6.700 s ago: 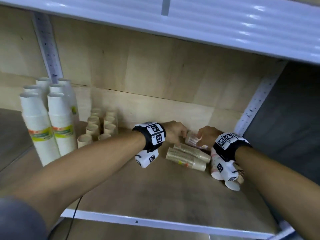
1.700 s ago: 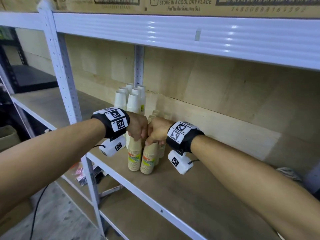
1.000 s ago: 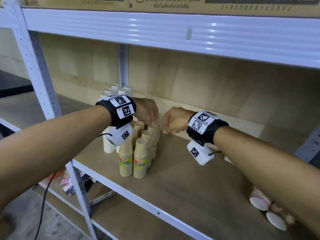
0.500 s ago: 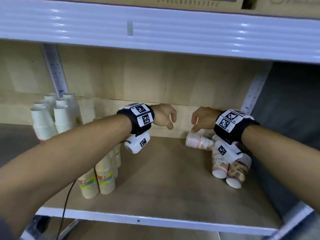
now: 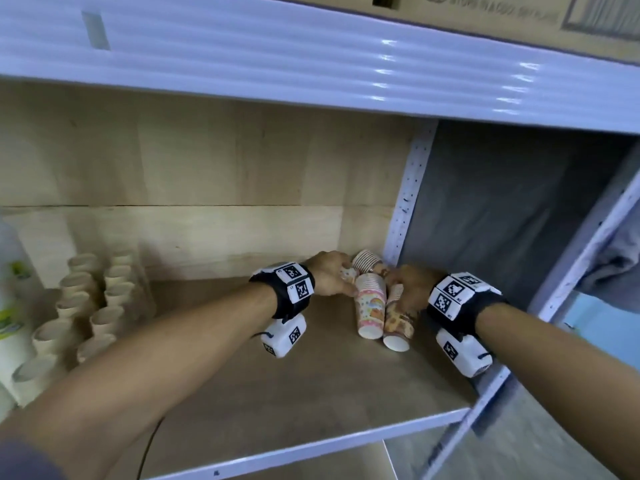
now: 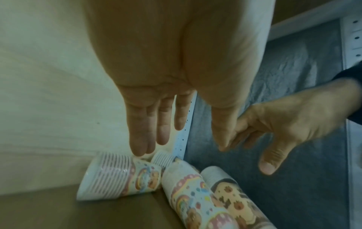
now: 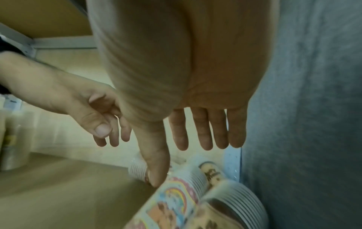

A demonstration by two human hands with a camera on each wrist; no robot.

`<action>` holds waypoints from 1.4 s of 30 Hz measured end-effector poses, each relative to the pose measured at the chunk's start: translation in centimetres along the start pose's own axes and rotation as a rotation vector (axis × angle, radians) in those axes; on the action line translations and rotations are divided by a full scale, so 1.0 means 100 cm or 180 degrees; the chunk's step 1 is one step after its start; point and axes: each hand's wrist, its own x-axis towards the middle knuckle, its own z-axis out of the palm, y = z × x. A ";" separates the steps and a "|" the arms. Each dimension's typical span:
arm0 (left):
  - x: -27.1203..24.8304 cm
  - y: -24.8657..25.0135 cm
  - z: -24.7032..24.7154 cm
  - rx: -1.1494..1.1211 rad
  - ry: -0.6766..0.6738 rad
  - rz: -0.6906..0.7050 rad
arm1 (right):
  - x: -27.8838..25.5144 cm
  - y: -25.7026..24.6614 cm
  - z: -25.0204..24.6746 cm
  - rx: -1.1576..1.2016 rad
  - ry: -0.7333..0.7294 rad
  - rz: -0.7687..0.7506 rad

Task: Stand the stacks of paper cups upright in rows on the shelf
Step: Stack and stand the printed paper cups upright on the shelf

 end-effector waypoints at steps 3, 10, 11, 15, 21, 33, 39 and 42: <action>0.011 0.005 0.021 -0.0096 -0.0009 -0.0014 | -0.014 0.004 0.012 0.0165 0.0076 -0.0007; 0.029 0.006 0.059 -0.0342 -0.0031 -0.0214 | -0.010 0.005 0.038 0.0104 0.0212 0.0125; 0.030 0.007 0.063 -0.0372 -0.0042 -0.0249 | -0.008 0.008 0.043 0.0121 0.0266 0.0108; 0.040 0.003 0.085 -0.0491 -0.0038 -0.0382 | -0.007 0.012 0.051 0.0230 0.0316 0.0111; 0.043 0.002 0.090 -0.0537 -0.0029 -0.0312 | -0.001 0.015 0.061 0.0040 0.0447 -0.0168; 0.051 -0.014 0.090 -0.0309 -0.0348 -0.0234 | 0.036 0.012 0.088 -0.0809 0.0496 -0.0534; 0.051 -0.018 0.082 -0.0336 -0.0435 -0.0213 | 0.038 0.008 0.086 -0.1007 0.0389 -0.0709; 0.050 -0.018 0.075 -0.0208 -0.0412 -0.0179 | 0.039 0.007 0.087 -0.0982 0.0385 -0.0800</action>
